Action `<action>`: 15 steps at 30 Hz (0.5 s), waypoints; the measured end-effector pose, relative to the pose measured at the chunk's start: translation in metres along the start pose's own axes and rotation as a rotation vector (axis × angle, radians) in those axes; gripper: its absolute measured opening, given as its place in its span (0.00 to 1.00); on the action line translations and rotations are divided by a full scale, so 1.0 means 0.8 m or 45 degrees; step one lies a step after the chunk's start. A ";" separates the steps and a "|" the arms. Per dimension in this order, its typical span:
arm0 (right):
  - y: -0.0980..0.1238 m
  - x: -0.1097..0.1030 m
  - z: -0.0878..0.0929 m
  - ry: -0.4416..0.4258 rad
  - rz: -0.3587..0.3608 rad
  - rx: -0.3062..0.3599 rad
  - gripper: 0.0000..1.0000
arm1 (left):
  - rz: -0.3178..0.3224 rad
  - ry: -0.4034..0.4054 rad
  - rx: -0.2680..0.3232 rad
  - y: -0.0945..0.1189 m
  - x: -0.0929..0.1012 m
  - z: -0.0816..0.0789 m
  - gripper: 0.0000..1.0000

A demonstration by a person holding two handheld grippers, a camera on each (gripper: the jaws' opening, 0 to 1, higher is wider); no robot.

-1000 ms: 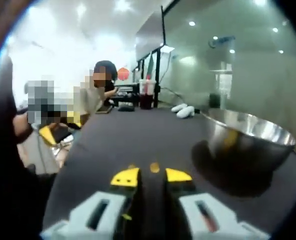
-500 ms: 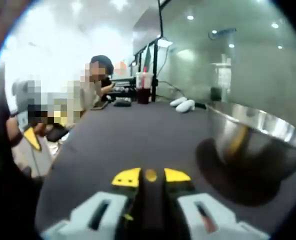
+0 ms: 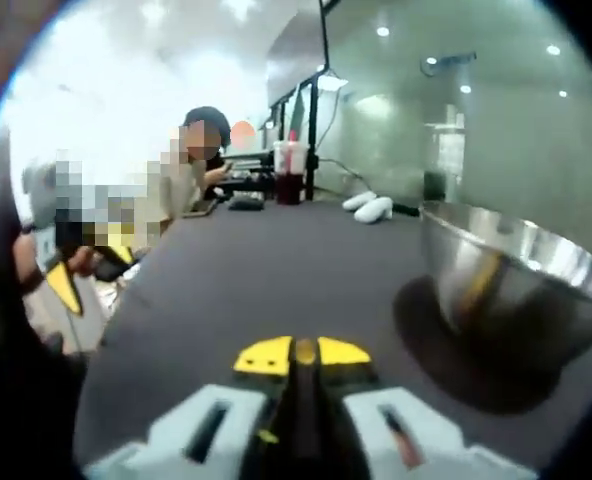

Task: Pick up the QQ candy scattered on the table and place it into the stainless steel bowl on the table

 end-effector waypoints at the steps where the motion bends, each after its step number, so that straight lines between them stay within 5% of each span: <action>1: 0.004 0.001 -0.011 0.011 0.023 0.064 0.09 | 0.000 0.001 0.004 0.000 0.000 -0.001 0.35; 9: 0.044 0.051 -0.090 0.098 0.335 0.376 0.09 | 0.004 -0.002 0.008 -0.001 -0.001 -0.002 0.35; 15: 0.064 0.092 -0.109 0.038 0.466 0.403 0.09 | 0.012 -0.006 0.006 -0.002 0.001 -0.003 0.35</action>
Point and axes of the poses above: the point that each gripper's makers call its tool centre point, and the gripper's own axes: y roughly backward along the fingers, x roughly to its right, z roughly out of its underside, the point moved 5 cm from there along y, roughly backward along the fingers, and after that the axes turned 7 degrees about x, right-handed, at the moved point
